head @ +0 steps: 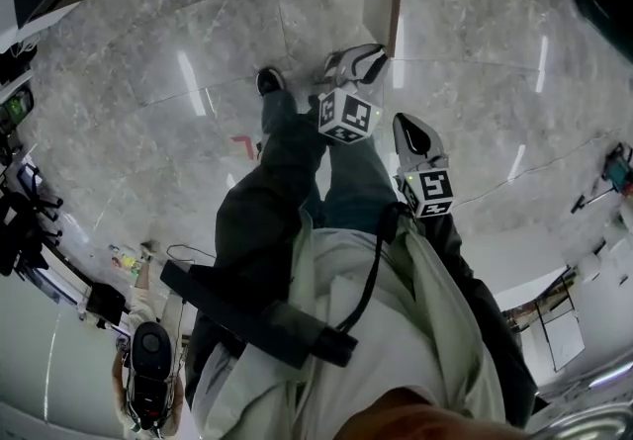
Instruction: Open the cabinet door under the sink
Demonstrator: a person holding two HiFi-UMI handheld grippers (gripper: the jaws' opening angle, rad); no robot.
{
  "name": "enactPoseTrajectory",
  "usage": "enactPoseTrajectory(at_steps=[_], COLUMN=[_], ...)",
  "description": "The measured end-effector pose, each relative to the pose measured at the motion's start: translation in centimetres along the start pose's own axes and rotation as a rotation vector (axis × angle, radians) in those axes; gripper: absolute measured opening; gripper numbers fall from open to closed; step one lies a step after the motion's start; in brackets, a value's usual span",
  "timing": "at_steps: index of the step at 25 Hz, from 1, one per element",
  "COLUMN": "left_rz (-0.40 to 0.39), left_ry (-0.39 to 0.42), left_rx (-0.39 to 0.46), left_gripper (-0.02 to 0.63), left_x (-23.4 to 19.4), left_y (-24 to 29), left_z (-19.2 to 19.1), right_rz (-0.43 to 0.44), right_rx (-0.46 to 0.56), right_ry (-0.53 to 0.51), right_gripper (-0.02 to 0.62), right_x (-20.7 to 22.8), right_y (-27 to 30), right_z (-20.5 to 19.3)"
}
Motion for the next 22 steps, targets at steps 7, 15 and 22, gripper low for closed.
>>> enactPoseTrajectory(at_steps=[7, 15, 22], left_rz=[0.023, 0.119, 0.261], left_ry=[0.052, 0.005, -0.052], left_rx=[0.033, 0.069, 0.054], left_gripper=[0.004, 0.006, 0.006], left_x=[3.6, 0.2, -2.2], left_y=[5.8, 5.4, -7.7], left_z=[2.6, 5.1, 4.5], right_rz=[0.005, 0.049, 0.134], right_rx=[0.014, 0.019, 0.091], right_ry=[0.007, -0.014, -0.114], right_gripper=[0.0, 0.0, 0.0], right_x=[3.6, 3.4, 0.5], right_y=[-1.5, -1.4, 0.6], right_z=[-1.1, -1.4, 2.1])
Point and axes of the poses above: the fingertips, and each gripper's own axes: y forward along the fingers, x to its right, z out of its top, the point moved 10 cm from there along -y, backward along the fingers, and after that the axes turned 6 degrees about x, right-handed, at the moved point
